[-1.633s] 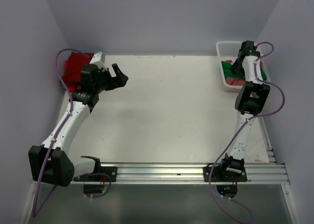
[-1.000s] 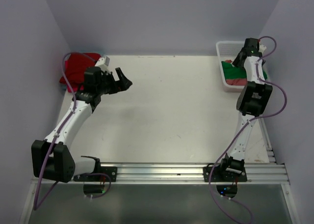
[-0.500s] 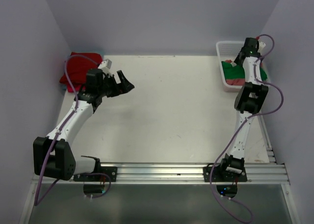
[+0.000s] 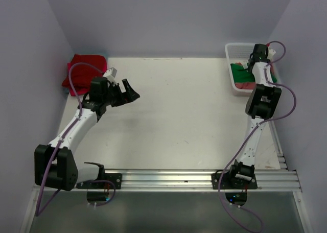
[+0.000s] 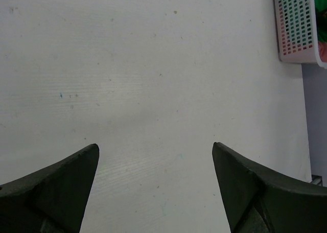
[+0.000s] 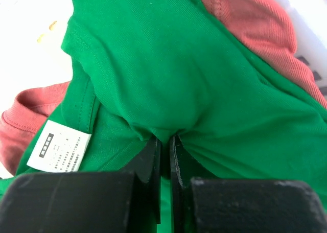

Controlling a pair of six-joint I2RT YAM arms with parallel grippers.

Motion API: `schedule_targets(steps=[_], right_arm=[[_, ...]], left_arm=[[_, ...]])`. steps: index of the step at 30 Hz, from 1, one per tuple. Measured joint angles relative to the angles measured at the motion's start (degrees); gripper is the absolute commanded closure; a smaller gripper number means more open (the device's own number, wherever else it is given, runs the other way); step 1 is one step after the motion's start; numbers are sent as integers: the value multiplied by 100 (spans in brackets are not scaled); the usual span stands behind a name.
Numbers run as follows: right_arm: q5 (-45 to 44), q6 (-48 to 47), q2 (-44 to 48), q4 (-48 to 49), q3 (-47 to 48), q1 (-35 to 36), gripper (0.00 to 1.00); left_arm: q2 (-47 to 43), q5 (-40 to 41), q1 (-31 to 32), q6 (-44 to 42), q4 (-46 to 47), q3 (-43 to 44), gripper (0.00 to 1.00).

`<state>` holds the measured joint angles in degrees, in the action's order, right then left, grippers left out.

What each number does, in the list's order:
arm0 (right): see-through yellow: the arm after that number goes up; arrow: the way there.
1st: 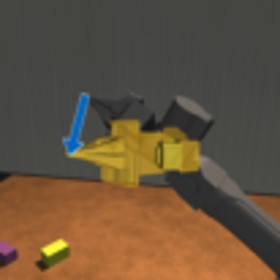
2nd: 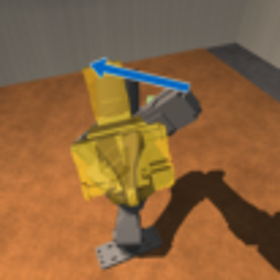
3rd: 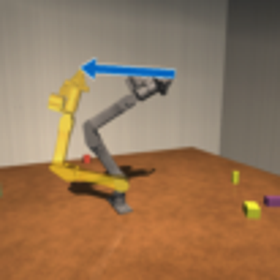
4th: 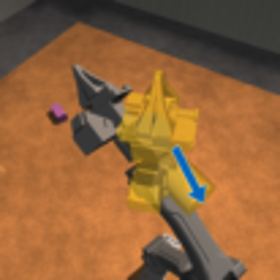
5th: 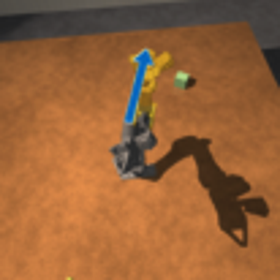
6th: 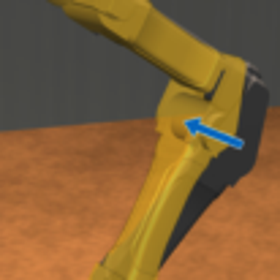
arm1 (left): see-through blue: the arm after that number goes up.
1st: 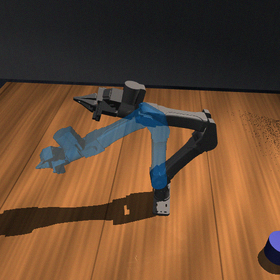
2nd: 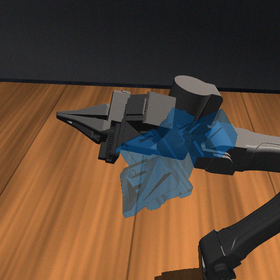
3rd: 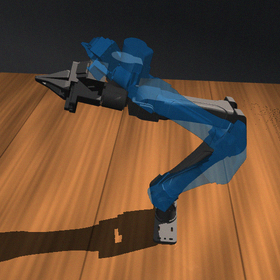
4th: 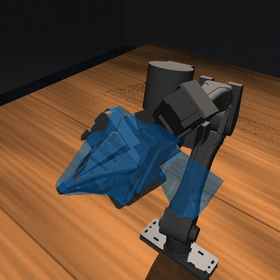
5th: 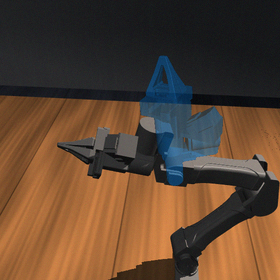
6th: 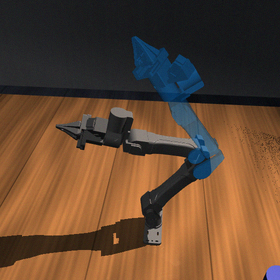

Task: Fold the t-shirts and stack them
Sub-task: Grab crumpled tshirt from bin with the right arm

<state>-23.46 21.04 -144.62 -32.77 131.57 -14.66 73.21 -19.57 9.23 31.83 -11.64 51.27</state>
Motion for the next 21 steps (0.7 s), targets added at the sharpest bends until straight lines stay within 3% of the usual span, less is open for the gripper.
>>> schedule_targets(steps=[11, 21], right_arm=[[455, 35, 1821, 1113, -2229, -33, 100], [1403, 92, 3456, 1937, -2916, 11, 100]], left_arm=[[-140, -81, 0, 17, 92, -170, 4], [-76, -155, 0, 61, 328, -339, 5]])
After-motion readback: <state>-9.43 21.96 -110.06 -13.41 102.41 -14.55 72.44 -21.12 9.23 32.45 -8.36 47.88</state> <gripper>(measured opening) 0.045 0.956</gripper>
